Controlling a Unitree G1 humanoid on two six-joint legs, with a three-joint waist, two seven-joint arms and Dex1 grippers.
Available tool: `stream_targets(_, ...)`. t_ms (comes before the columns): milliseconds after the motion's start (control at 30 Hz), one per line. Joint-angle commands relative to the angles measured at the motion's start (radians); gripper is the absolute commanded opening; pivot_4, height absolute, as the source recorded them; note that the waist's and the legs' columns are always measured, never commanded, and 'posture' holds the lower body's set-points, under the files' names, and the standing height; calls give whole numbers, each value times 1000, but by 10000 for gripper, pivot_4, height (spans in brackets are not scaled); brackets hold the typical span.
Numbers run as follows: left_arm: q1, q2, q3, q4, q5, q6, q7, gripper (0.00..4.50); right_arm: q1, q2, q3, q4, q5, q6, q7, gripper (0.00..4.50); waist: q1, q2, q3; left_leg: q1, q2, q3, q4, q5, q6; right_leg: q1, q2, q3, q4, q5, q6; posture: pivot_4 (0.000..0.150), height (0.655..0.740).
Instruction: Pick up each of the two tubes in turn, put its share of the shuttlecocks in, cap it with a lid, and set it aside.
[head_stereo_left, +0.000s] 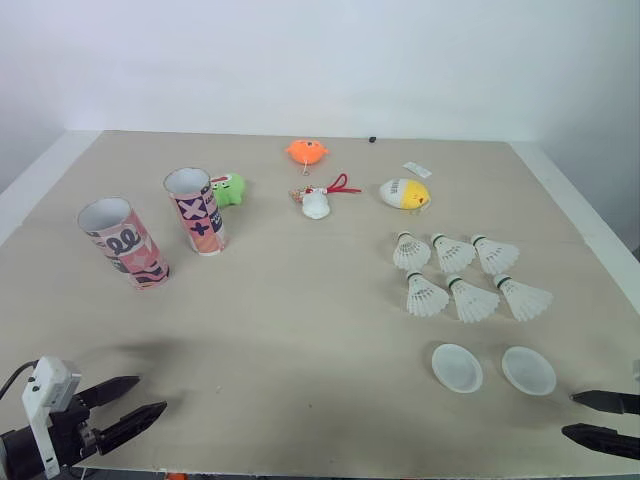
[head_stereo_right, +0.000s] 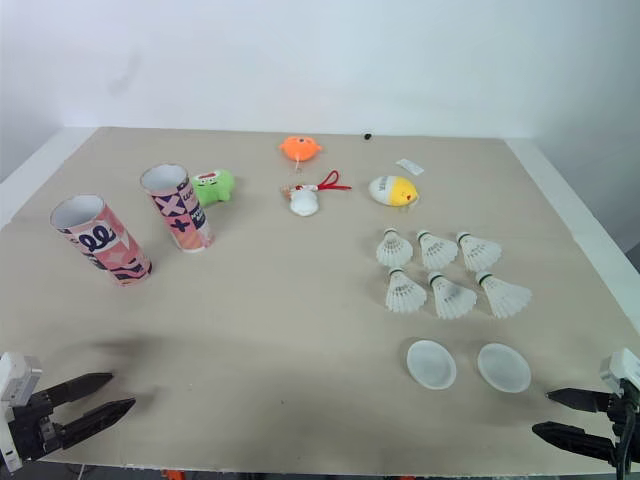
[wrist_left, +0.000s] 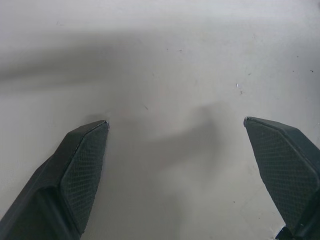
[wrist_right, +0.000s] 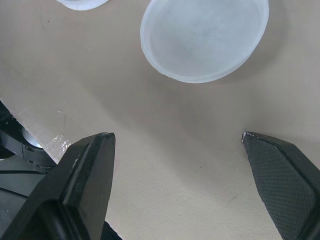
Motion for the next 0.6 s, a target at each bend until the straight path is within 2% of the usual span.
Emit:
stream_targets(33, -4, -1, -8, -1, -4, 15, 13, 45000, 1, 15, 24, 8, -16, 3, -5, 43600, 0, 0, 0, 0, 0, 0, 0, 0, 0, 0, 0, 0, 0, 0, 0, 1500, 7400)
stream_targets(600, -20, -7, -22, -6, -1, 26, 28, 45000, -1, 29, 36, -40, -9, 16, -10, 43600, 0, -3, -3, 0, 2, 0, 0, -1, -1, 0, 0, 0, 0, 0, -1, 1500, 7400)
